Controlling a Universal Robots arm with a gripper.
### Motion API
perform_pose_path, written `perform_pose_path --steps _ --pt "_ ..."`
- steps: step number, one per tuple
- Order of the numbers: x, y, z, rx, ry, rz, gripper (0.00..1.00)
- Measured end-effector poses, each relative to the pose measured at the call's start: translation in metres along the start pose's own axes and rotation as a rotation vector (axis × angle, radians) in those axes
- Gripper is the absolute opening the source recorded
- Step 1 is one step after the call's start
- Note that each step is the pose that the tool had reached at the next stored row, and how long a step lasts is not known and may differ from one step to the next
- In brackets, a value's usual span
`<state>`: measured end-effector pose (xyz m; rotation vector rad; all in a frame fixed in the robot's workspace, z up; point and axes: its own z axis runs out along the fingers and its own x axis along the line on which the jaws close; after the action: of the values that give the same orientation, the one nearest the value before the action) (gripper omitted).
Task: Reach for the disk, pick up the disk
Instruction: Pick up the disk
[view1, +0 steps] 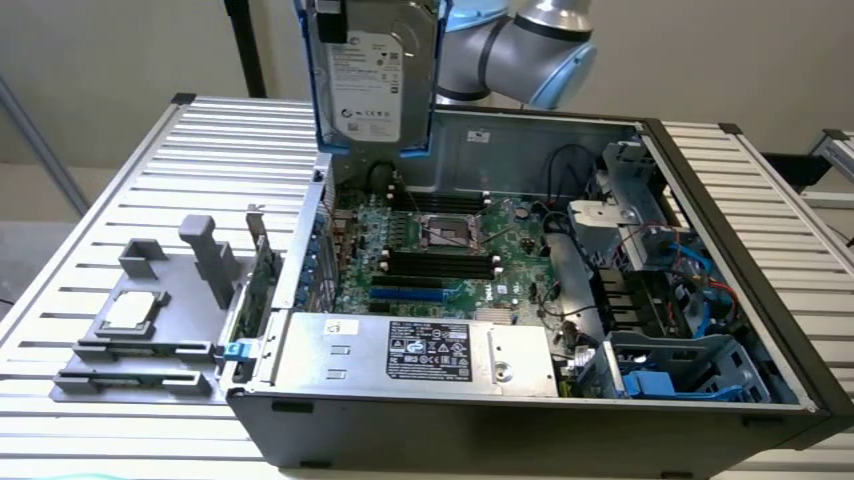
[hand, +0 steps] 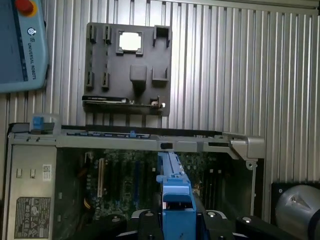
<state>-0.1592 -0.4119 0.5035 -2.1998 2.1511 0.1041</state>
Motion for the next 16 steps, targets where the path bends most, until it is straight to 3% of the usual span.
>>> perform_pose_path --steps 16 --pt "0.036 -0.0688 -0.0034 -0.006 -0.0002 0.0 0.33"
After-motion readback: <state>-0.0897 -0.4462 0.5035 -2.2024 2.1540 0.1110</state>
